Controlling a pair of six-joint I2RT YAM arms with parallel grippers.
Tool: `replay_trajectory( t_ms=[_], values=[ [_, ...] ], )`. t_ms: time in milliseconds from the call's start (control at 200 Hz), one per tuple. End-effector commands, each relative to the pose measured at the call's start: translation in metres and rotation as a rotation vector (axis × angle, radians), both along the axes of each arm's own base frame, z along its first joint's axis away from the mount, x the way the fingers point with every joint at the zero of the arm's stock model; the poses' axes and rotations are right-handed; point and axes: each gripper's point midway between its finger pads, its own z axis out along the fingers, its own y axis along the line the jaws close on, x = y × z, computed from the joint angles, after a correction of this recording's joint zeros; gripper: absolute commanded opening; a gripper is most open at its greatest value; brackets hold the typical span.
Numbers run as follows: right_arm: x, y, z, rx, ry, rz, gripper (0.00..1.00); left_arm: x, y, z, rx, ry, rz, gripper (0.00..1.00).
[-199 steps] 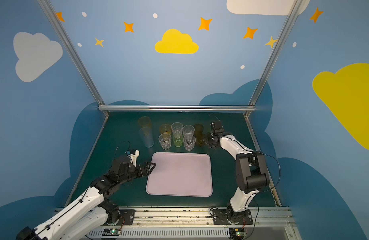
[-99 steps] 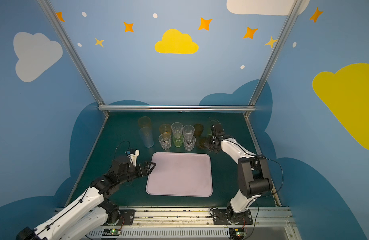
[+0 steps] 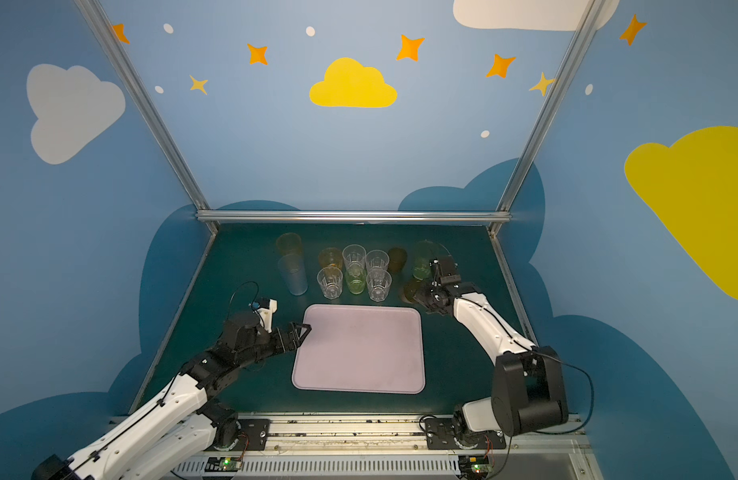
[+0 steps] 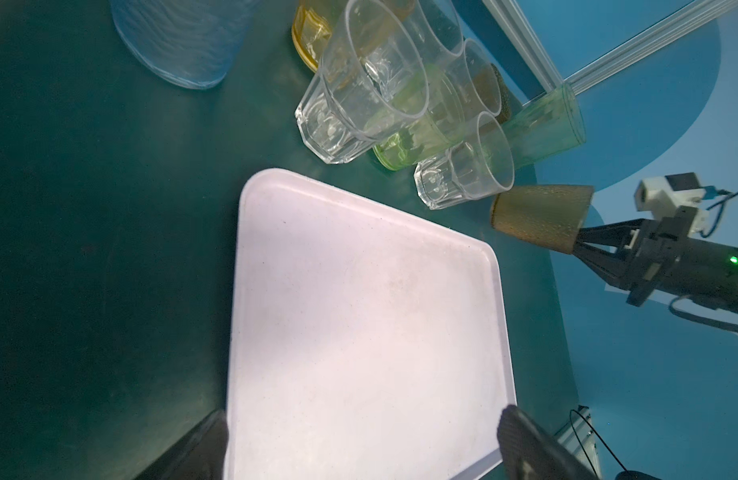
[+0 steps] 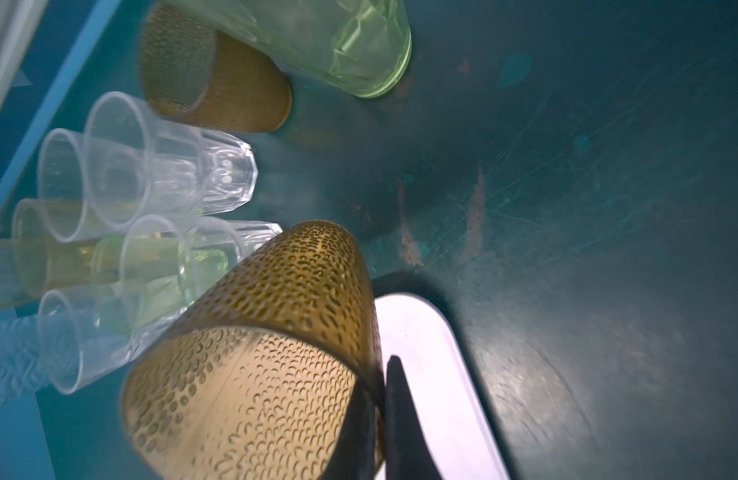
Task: Place the glasses into the tray
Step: 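Carry the gold dimpled glass with the right gripper over the lilac tray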
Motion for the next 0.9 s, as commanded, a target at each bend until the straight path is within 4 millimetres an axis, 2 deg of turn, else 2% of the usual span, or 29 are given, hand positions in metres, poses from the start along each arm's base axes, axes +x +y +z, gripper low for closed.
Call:
replay_trajectory(
  t_ms=[0,165,285,496,706,896],
  values=[
    [-0.019,-0.01,0.017,-0.05,-0.026,0.026,0.0,0.003,0.008,0.001,0.011,0.0,0.053,1.0],
    [-0.049,-0.015,0.031,-0.063,-0.025,0.076,0.0,0.001,0.006,0.0,0.004,0.016,0.06,1.0],
    [-0.069,-0.008,0.035,-0.031,0.005,0.146,0.0,-0.002,0.0,0.001,0.011,0.018,0.045,1.0],
    [-0.111,0.005,0.042,0.01,0.051,0.246,0.0,-0.012,-0.024,0.006,0.042,0.022,-0.018,1.0],
    [-0.147,0.007,0.034,-0.031,0.091,0.3,0.0,-0.024,-0.048,0.009,0.082,0.001,-0.083,1.0],
    [-0.166,-0.001,0.026,-0.095,0.13,0.31,0.0,-0.028,-0.055,0.014,0.094,-0.003,-0.112,1.0]
  ],
)
